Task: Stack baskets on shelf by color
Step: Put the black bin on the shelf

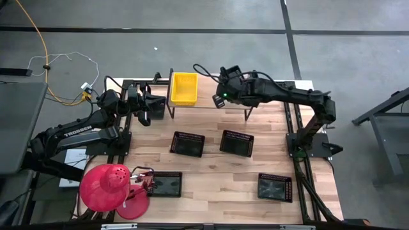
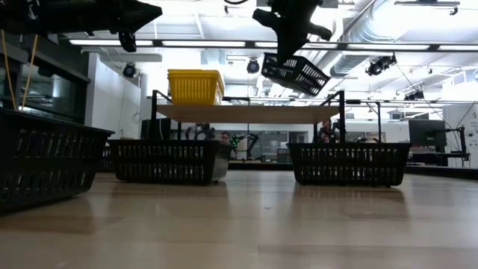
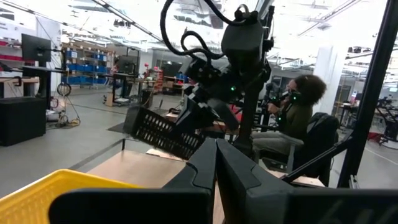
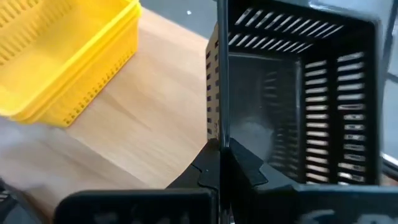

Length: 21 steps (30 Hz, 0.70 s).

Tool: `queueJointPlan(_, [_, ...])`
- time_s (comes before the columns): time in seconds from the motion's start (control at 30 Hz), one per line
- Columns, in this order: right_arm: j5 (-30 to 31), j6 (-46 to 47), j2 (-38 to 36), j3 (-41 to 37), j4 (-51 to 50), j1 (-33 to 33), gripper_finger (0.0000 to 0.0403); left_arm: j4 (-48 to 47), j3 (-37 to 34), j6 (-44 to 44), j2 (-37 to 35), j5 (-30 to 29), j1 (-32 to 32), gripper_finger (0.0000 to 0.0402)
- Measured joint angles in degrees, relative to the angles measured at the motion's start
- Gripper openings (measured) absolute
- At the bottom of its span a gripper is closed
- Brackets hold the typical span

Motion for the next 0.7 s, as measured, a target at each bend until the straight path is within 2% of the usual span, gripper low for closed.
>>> queueJointPlan(0.1, [-1.17,2.12,0.00,-0.94,0.57,0.00,0.0000,0.00,0.00,-0.01,-0.01,0.00,-0.01,0.0000])
queueJointPlan(0.4, [0.23,8.63,0.00,-1.04,0.14,-0.49,0.0004,-0.02,0.00,0.11,-0.01,0.00,-0.01,0.0000])
queueJointPlan(0.5, [0.21,8.48,0.00,-1.04,0.23,-0.50,0.0028,-0.02,0.00,0.03,-0.01,0.01,-0.02,0.0000])
queueJointPlan(0.7, [0.28,7.44,0.00,-1.04,0.76,-0.48,0.0113,-0.02,0.00,-0.02,0.00,0.00,-0.02,0.0000])
